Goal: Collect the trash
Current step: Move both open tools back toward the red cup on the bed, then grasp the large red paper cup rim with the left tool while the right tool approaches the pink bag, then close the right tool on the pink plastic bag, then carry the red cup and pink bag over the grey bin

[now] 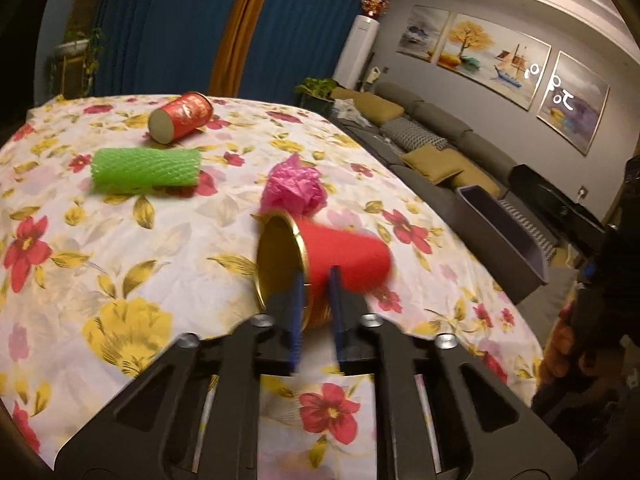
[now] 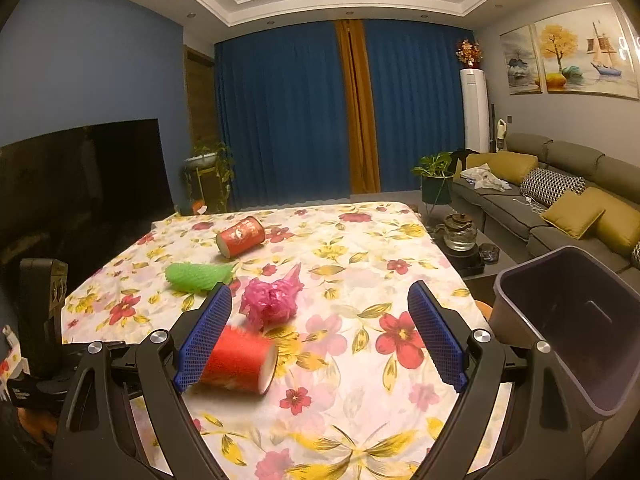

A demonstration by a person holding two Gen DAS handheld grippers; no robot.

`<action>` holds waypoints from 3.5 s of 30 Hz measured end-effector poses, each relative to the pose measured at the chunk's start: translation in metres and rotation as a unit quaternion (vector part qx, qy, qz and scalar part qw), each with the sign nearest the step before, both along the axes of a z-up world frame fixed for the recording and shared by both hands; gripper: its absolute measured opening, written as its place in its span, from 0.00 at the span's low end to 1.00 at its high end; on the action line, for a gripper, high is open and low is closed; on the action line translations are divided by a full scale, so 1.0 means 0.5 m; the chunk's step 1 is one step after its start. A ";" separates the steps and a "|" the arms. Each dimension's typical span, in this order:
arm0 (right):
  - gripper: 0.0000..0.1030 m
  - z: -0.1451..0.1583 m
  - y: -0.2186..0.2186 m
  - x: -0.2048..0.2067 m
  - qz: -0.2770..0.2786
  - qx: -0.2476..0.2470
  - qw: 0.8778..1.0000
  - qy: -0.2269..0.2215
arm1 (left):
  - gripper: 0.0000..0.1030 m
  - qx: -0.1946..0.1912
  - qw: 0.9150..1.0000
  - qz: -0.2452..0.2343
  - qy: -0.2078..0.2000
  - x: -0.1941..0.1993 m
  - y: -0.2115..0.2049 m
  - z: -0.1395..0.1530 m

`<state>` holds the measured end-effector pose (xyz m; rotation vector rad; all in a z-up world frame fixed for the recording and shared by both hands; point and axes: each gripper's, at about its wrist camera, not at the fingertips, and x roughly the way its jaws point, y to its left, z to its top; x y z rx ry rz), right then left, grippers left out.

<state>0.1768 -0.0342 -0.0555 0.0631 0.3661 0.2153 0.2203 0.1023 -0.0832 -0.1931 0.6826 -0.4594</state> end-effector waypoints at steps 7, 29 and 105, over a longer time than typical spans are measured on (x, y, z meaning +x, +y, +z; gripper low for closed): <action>0.84 -0.002 0.011 0.015 0.006 -0.004 1.000 0.008 | 0.02 0.002 1.000 0.017 -0.013 -0.005 0.004 0.003; 0.84 0.037 0.064 0.093 0.014 -0.025 0.999 0.014 | 0.02 0.047 0.985 0.131 -0.097 0.032 0.037 0.120; 0.31 0.043 -0.059 0.024 0.012 -0.035 0.999 0.009 | 0.02 0.079 0.972 0.163 -0.148 -0.047 -0.072 0.167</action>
